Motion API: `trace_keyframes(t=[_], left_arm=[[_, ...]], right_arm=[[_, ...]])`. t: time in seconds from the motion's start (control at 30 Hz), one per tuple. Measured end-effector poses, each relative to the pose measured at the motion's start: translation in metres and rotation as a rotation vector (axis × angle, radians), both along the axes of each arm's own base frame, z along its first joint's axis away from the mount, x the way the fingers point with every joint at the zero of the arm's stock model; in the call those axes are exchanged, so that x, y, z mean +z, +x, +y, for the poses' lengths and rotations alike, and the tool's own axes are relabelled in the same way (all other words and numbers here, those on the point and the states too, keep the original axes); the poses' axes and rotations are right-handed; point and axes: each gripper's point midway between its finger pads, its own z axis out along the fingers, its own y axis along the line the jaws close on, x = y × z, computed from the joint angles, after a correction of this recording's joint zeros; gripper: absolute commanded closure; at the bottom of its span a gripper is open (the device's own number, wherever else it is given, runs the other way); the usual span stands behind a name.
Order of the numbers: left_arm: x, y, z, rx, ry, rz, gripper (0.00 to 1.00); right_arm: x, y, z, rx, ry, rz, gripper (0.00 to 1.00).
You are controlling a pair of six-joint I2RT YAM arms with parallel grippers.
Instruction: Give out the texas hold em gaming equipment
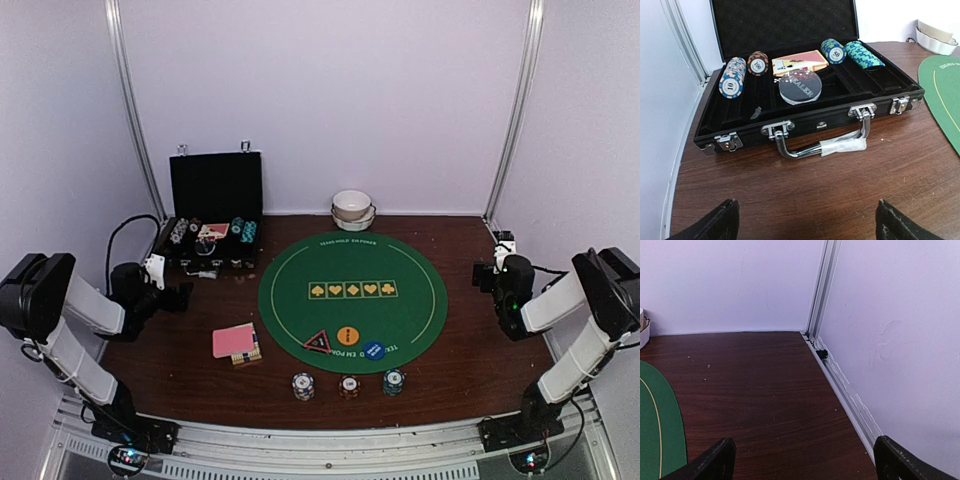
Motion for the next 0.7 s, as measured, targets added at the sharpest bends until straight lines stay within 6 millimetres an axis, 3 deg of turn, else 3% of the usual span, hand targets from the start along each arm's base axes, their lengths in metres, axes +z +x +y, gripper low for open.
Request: trace_keyframes(t=[0.53, 0.7], left_arm=[[0.000, 0.000, 0.000, -0.001, 0.000, -0.001, 0.03], [0.016, 0.012, 0.000, -0.003, 0.002, 0.046, 0.02]], right_arm=[[-0.002, -0.001, 0.000, -0.002, 0.000, 0.015, 0.00], [0.018, -0.004, 0.006, 0.003, -0.018, 0.027, 0.01]])
